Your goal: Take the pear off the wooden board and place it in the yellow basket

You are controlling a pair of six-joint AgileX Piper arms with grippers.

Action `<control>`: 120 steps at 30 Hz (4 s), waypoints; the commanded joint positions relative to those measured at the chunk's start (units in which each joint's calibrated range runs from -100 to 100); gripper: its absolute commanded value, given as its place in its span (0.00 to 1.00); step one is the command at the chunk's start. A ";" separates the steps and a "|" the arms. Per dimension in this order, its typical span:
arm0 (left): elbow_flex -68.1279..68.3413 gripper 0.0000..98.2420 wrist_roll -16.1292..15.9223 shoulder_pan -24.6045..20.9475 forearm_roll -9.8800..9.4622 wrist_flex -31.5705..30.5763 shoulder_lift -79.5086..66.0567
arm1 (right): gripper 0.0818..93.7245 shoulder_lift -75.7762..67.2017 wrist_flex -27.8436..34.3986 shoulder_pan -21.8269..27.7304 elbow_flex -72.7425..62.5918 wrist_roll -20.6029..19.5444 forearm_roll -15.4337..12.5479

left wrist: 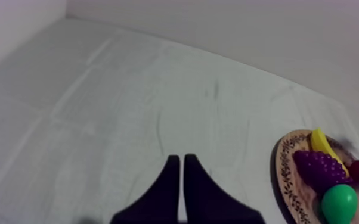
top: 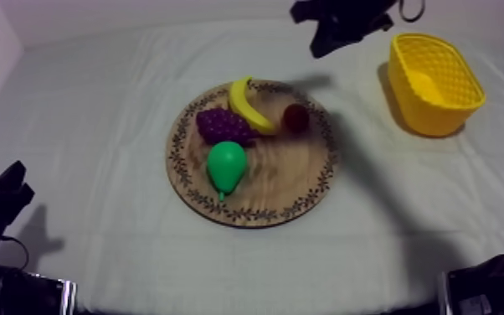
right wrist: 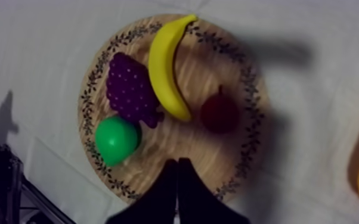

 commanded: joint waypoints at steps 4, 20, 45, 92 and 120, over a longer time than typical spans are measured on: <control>-0.05 0.00 0.00 0.00 -0.01 0.01 -0.02 | 0.00 6.32 1.49 -3.56 -4.30 -2.36 1.29; -0.05 0.00 0.00 0.00 -0.01 0.01 -0.02 | 0.86 12.03 3.96 -8.37 -6.73 -8.58 1.67; -0.05 0.00 0.00 0.00 -0.01 0.01 -0.02 | 0.99 26.66 2.89 -10.51 -12.79 -13.68 -2.33; -0.05 0.00 0.00 0.00 -0.01 0.01 -0.02 | 0.52 9.08 -3.36 -2.50 -8.68 -10.42 1.49; -0.05 0.00 0.00 0.00 -0.01 0.01 -0.02 | 0.53 19.53 -13.74 24.95 -16.69 -3.67 10.97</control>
